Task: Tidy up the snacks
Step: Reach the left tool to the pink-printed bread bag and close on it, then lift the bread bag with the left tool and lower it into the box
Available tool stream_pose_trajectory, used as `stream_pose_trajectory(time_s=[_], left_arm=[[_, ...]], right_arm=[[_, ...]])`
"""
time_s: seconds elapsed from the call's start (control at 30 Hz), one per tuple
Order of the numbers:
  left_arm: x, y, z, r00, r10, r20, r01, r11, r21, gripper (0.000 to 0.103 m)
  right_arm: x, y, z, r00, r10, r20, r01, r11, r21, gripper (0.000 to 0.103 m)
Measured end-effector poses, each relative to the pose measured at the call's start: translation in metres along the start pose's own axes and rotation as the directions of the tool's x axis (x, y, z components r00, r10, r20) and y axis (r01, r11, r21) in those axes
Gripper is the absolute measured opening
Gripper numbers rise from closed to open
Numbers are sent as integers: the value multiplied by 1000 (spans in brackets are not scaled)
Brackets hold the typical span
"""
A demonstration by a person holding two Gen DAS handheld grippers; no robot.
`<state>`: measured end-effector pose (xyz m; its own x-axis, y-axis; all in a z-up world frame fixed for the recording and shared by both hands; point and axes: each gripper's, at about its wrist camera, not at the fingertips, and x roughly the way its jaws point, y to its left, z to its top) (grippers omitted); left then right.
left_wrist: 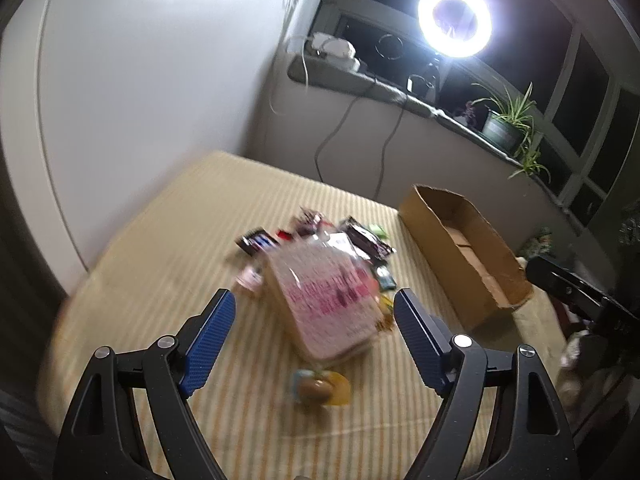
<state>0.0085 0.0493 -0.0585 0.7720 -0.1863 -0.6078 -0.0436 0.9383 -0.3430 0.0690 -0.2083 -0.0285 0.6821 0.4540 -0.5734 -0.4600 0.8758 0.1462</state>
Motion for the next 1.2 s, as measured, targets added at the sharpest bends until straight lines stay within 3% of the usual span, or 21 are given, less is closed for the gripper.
stream_pose_trajectory(time_s=[0.3, 0.47, 0.7, 0.93, 1.07, 1.2], left_arm=[[25, 6, -10, 993, -89, -80, 82, 993, -83, 76], [32, 13, -13, 987, -121, -106, 108, 987, -121, 69], [44, 15, -14, 981, -142, -134, 124, 983, -132, 60], [55, 17, -18, 976, -151, -157, 130, 982, -139, 54], [58, 18, -19, 976, -146, -164, 123, 983, -138, 53], [58, 16, -20, 976, -140, -166, 120, 985, -126, 53]], right_arm=[[53, 25, 1, 975, 172, -141, -172, 985, 8, 102], [92, 25, -6, 925, 291, -246, -270, 956, 114, 83], [129, 31, -14, 875, 363, -322, -315, 930, 191, 67], [163, 37, -16, 845, 388, -368, -319, 918, 235, 61], [179, 49, -21, 831, 399, -388, -325, 914, 243, 52], [190, 60, -21, 824, 405, -397, -329, 912, 247, 51]])
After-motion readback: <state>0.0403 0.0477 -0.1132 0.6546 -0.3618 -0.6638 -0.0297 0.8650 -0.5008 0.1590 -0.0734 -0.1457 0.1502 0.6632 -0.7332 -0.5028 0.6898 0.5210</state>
